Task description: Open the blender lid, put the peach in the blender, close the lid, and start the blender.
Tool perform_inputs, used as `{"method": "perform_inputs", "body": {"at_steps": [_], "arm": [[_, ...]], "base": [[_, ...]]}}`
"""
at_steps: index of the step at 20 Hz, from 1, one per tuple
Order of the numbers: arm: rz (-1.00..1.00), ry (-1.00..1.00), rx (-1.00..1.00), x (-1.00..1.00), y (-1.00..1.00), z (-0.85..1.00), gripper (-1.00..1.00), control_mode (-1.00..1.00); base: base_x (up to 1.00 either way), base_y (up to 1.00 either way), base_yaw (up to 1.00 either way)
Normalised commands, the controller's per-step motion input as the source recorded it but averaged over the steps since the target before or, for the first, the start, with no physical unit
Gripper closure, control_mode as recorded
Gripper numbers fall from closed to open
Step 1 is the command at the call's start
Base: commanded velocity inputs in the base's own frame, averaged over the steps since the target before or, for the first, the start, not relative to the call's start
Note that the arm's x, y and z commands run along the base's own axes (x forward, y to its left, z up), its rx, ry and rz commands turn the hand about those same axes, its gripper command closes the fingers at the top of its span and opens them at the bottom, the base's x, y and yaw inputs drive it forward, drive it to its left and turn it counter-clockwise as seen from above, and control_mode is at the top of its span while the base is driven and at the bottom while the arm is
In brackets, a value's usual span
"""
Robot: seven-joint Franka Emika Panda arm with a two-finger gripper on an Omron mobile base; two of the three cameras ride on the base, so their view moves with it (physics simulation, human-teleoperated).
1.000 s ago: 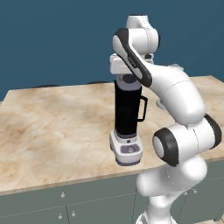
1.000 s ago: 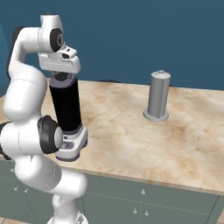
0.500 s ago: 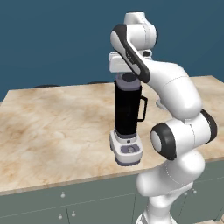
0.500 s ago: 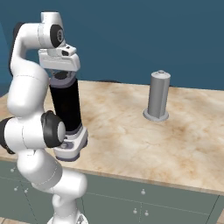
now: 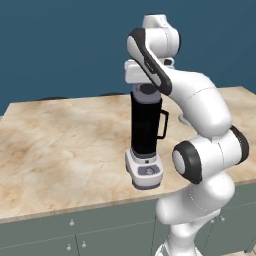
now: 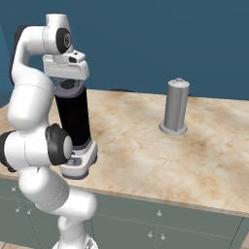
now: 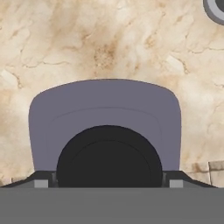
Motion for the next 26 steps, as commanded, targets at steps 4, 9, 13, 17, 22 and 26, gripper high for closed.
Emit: {"method": "perform_inputs", "body": {"at_steps": [4,9,13,17,22,26], "arm": [[-0.01,0.0,0.0,0.03,0.0,-0.32,1.0,-1.0],[-0.02,0.05,0.0,0.02,0.0,0.0,1.0,-1.0],[-0.03,0.09,0.0,0.19,0.0,0.0,1.0,-1.0],[-0.04,0.06,0.0,0.24,0.0,0.05,1.0,-1.0],[-0.04,0.04,0.0,0.14,0.0,0.04,1.0,-1.0],[-0.03,0.01,0.0,0.08,0.0,0.09,1.0,-1.0]], "base": [[0.0,0.0,0.0],[0.0,0.0,0.0],[0.0,0.0,0.0],[0.0,0.0,0.0],[0.0,0.0,0.0],[0.0,0.0,0.0]]}}
